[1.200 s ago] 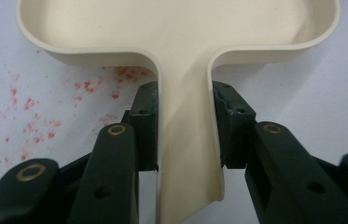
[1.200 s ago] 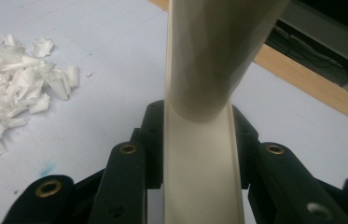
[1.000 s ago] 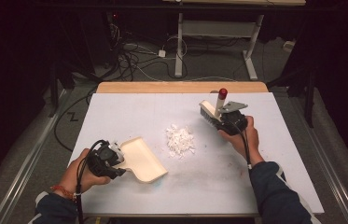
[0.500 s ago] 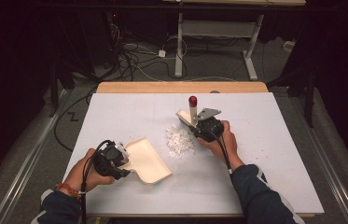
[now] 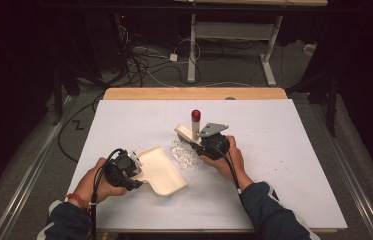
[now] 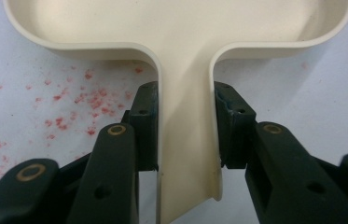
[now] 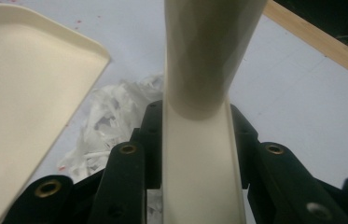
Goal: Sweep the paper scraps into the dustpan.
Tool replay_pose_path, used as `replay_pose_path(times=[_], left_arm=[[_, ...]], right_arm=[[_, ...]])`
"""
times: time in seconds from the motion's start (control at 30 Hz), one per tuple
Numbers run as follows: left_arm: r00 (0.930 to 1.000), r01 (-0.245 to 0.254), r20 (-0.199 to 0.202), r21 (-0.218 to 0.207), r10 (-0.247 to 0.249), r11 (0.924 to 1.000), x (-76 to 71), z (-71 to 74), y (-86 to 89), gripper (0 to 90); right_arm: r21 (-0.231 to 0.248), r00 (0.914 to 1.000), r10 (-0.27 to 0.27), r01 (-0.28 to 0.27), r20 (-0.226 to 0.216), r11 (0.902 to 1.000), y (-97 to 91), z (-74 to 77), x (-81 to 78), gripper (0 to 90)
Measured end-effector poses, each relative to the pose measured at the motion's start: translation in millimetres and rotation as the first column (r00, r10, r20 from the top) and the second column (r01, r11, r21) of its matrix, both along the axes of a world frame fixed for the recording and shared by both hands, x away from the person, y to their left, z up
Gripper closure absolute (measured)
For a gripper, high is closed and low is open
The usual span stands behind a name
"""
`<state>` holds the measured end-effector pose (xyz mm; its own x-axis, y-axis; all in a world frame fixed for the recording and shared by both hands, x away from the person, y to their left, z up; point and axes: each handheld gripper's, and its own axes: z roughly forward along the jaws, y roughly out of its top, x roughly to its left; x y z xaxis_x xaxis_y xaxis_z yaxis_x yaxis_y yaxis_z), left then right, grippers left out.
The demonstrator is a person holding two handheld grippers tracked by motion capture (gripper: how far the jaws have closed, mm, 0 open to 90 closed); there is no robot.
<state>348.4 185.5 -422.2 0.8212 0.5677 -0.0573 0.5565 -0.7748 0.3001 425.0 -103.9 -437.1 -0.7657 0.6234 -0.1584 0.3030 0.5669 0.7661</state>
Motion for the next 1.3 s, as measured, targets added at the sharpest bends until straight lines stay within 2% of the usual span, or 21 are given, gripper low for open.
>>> replay_pose_path(times=[0.17, 0.2, 0.43, 0.63, 0.7, 0.73, 0.77, 0.87, 0.93, 1.03, 1.17, 1.3], left_arm=[[0.9999, -0.005, -0.012, 0.004, 0.005, 1.0000, 3.9, -0.2, -0.3, 63.2], [0.9999, -0.005, -0.012, 0.007, 0.005, 1.0000, 4.4, -0.2, -0.9, 63.2], [1.0000, -0.007, -0.004, 0.013, 0.007, 0.9999, 6.7, 0.0, -5.0, 63.2], [0.9999, -0.010, -0.008, 0.011, 0.010, 0.9999, 7.4, -1.7, -6.0, 63.2], [0.9999, -0.011, -0.007, 0.009, 0.012, 0.9999, 7.2, -1.7, -5.7, 63.2], [0.9999, -0.011, -0.008, 0.010, 0.011, 0.9999, 7.0, -1.7, -5.9, 63.2], [0.9999, -0.009, -0.007, 0.015, 0.009, 0.9998, 7.0, -1.7, -6.2, 63.2], [0.9999, -0.011, -0.007, 0.014, 0.011, 0.9998, 6.8, -2.3, -6.4, 63.2], [0.9999, -0.010, -0.004, 0.012, 0.010, 0.9999, 6.8, -2.5, -5.9, 63.2], [1.0000, -0.007, -0.007, 0.016, 0.007, 0.9998, 6.9, -4.0, -6.2, 63.3], [0.9999, -0.008, -0.011, 0.019, 0.009, 0.9998, 6.8, -5.5, -6.7, 63.2], [0.9997, -0.015, -0.018, 0.016, 0.016, 0.9998, 7.2, -6.5, -6.7, 63.2]], right_arm=[[-0.012, 0.9989, 0.047, -0.047, 0.003, 0.9988, 3.5, -0.5, -7.9, 68.0], [0.005, 0.9987, 0.051, -0.051, -0.003, 0.9987, 4.8, -0.2, -9.5, 68.0], [0.019, 0.9921, 0.124, -0.124, -0.016, 0.9921, 16.5, 2.5, -23.2, 68.0], [0.052, 0.9772, 0.210, -0.208, -0.033, 0.9768, 30.2, 6.3, -37.7, 68.0], [0.051, 0.9704, 0.240, -0.239, -0.025, 0.9698, 33.7, 9.1, -41.2, 68.0], [0.054, 0.9694, 0.246, -0.245, 0.001, 0.9679, 34.0, 15.3, -43.1, 68.0], [0.054, 0.9694, 0.246, -0.245, 0.001, 0.9679, 34.0, 15.3, -43.1, 68.0], [0.079, 0.9735, 0.227, -0.228, 0.024, 0.9704, 29.6, 26.0, -41.9, 68.0], [0.104, 0.9794, 0.198, -0.201, 0.041, 0.9740, 24.2, 33.6, -40.3, 68.0], [0.117, 0.9877, 0.146, -0.152, 0.055, 0.9814, 12.9, 41.6, -33.1, 68.0], [0.099, 0.9973, 0.056, -0.060, 0.049, 0.9933, 1.0, 39.1, -16.8, 68.0], [0.051, 0.9983, -0.023, 0.020, 0.054, 0.9985, -2.9, 27.6, 3.7, 68.0]])
